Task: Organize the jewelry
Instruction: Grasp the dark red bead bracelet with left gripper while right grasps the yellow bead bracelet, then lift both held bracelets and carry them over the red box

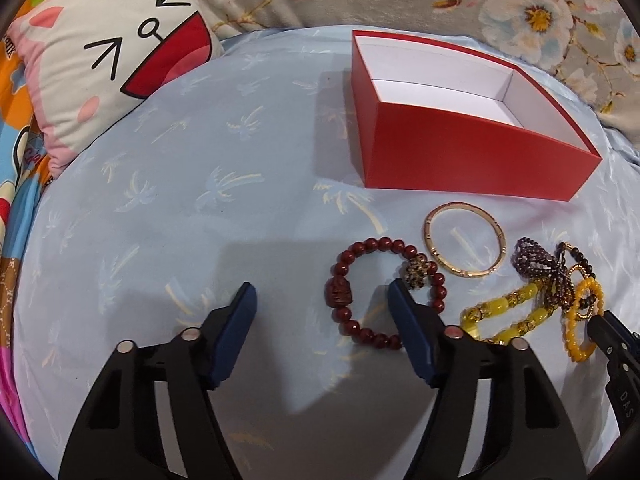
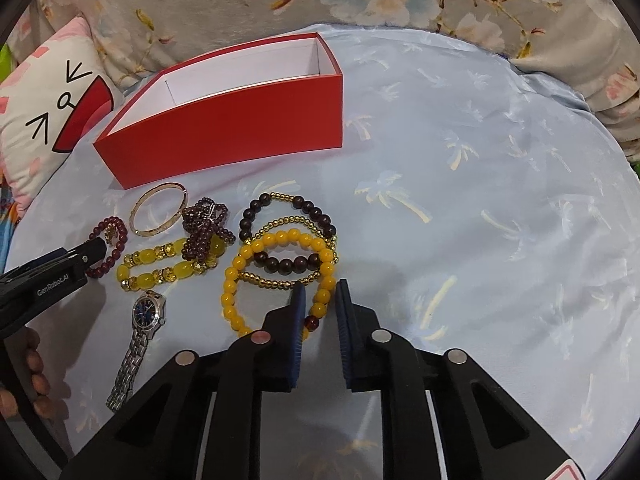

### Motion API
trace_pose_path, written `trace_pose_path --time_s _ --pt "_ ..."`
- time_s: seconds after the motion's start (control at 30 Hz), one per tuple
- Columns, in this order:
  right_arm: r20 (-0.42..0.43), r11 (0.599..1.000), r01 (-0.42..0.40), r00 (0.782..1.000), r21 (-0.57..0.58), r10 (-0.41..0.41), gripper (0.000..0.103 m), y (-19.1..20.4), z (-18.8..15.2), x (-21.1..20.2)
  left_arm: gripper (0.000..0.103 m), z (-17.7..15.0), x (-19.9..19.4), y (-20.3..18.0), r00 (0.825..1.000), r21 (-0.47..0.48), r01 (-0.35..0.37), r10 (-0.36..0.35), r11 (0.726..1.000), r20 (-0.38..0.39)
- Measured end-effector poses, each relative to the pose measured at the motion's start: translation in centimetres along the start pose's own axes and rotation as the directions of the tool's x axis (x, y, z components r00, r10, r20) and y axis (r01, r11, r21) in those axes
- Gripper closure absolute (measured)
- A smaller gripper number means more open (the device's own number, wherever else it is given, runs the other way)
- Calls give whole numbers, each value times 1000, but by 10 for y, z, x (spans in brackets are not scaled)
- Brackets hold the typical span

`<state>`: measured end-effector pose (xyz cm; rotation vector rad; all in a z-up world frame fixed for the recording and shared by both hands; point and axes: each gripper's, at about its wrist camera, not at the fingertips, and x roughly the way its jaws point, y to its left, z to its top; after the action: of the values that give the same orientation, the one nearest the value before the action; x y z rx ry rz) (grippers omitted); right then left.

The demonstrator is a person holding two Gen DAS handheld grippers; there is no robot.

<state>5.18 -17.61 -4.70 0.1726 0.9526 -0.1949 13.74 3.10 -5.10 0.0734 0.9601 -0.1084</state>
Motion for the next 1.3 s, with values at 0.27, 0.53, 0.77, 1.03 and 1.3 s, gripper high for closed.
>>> trace_pose_path --time_s 0.27,0.53,0.77,1.03,1.3 --pt "-7 1000 -14 1000 4 14 96 -3 0 0 90 0 -6 -4 998 8 64 -64 998 0" --pt "13 1000 -24 1000 21 23 96 -8 -4 -16 91 -8 -28 -1 990 -6 138 -138 990 4" --pt "52 999 -49 997 19 48 96 -10 -8 -45 91 -11 -66 -5 982 17 183 -184 983 47" --pt "106 996 -84 991 13 83 96 -9 -7 -76 96 -7 -107 -13 967 47 235 -238 971 93" --pt "145 995 -101 985 7 98 96 -10 0 -93 96 4 -138 -21 948 93 269 -280 959 149"
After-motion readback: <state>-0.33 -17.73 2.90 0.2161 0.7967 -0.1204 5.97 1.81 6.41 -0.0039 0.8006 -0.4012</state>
